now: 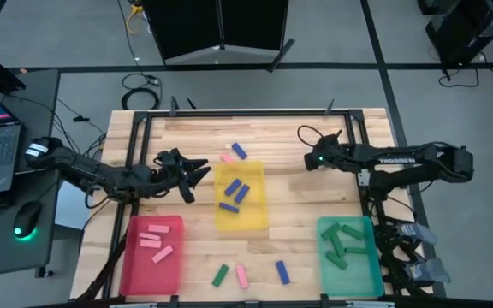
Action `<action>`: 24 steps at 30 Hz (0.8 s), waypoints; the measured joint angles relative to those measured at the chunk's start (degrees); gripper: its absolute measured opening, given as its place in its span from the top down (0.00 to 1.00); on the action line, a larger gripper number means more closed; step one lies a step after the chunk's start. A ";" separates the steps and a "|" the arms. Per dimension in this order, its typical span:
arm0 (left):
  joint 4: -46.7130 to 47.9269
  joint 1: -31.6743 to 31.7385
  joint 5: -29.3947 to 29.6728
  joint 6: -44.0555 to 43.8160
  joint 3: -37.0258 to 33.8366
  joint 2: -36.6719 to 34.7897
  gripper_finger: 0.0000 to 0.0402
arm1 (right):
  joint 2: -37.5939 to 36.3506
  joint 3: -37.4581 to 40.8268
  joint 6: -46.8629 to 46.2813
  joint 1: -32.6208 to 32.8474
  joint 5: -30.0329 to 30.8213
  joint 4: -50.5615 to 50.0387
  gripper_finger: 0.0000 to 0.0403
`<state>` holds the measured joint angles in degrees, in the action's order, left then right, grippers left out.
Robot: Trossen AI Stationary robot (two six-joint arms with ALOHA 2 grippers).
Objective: Sort blocks
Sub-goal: Put the top right blue block into the yellow bin
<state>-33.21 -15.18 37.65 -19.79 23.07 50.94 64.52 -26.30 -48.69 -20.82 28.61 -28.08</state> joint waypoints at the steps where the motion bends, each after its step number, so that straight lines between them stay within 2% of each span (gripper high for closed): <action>1: 0.02 0.00 0.00 0.00 0.00 0.00 0.61 | 0.09 0.00 -0.23 -0.45 -0.53 -0.88 0.37; 7: 0.17 0.00 -0.02 0.00 0.00 0.02 0.61 | 2.18 0.02 -2.22 -1.21 -1.51 -5.43 0.26; 13: 0.84 0.00 -0.06 0.00 0.00 0.02 0.61 | 7.33 0.04 -2.40 -1.20 -2.88 -3.84 0.25; 19: 1.39 0.00 -0.18 0.00 0.02 0.07 0.61 | 12.91 -0.35 -4.70 -1.08 -3.00 -2.34 0.34; 24: 1.44 0.00 -0.22 -0.01 0.02 0.07 0.61 | 13.22 -0.15 -5.00 0.06 -3.45 -0.69 0.54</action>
<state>-31.77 -15.18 37.43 -19.80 23.09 51.00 77.74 -26.46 -53.69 -20.77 25.16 -28.77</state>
